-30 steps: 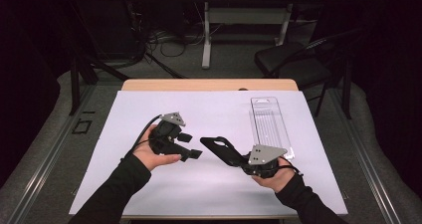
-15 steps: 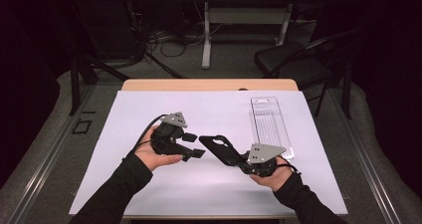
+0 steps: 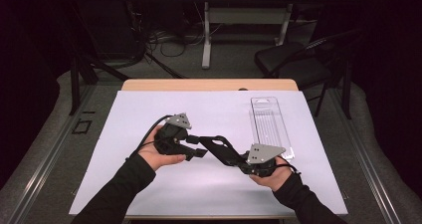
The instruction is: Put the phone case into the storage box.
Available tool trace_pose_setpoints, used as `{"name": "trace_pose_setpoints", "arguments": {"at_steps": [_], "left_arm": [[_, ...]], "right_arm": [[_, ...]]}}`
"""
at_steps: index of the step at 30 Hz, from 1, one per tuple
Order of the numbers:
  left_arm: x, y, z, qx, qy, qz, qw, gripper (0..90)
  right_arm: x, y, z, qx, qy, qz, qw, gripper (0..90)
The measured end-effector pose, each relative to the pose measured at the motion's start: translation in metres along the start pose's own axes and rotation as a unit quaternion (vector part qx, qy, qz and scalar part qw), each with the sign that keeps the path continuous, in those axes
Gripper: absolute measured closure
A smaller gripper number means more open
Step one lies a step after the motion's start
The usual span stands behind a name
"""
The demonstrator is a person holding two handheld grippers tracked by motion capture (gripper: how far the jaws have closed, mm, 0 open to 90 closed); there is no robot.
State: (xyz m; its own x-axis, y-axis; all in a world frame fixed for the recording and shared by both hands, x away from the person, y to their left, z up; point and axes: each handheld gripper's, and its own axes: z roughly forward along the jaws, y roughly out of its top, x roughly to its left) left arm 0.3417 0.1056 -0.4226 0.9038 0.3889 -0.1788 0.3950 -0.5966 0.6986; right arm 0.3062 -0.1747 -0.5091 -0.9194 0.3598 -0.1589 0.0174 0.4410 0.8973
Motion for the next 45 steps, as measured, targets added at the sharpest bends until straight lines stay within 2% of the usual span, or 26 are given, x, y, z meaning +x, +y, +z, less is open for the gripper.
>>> {"name": "trace_pose_setpoints", "arguments": {"at_steps": [4,9,12,15,19,26,37,45], "left_arm": [[-0.001,0.001,0.001,-0.005,-0.011,0.003,0.9999,48.8],[-0.001,0.003,0.003,-0.011,-0.012,0.007,0.9998,48.7],[-0.001,0.003,0.003,-0.025,-0.021,0.013,0.9994,49.3],[0.000,0.003,0.005,-0.039,-0.043,0.018,0.9981,53.4],[-0.001,0.003,0.008,-0.049,-0.050,0.021,0.9973,55.3],[-0.001,0.004,0.009,-0.067,-0.058,0.024,0.9958,56.6],[-0.001,0.004,0.009,-0.074,-0.059,0.036,0.9948,63.3],[-0.001,0.003,0.012,-0.082,-0.072,0.032,0.9936,64.0]], "right_arm": [[0.000,0.000,0.000,-0.001,0.000,0.000,1.0000,88.4],[0.000,0.000,0.001,-0.001,0.001,0.001,1.0000,88.5],[0.000,0.000,0.001,-0.002,0.002,0.002,1.0000,88.4],[0.000,-0.001,0.002,-0.004,0.003,0.003,1.0000,88.4],[0.000,-0.001,0.003,-0.006,0.005,0.003,1.0000,88.4],[0.000,-0.001,0.003,-0.008,0.005,0.004,0.9999,88.4],[0.000,-0.001,0.004,-0.009,0.007,0.005,0.9999,88.4],[0.001,-0.001,0.004,-0.010,0.009,0.006,0.9999,88.5]]}}
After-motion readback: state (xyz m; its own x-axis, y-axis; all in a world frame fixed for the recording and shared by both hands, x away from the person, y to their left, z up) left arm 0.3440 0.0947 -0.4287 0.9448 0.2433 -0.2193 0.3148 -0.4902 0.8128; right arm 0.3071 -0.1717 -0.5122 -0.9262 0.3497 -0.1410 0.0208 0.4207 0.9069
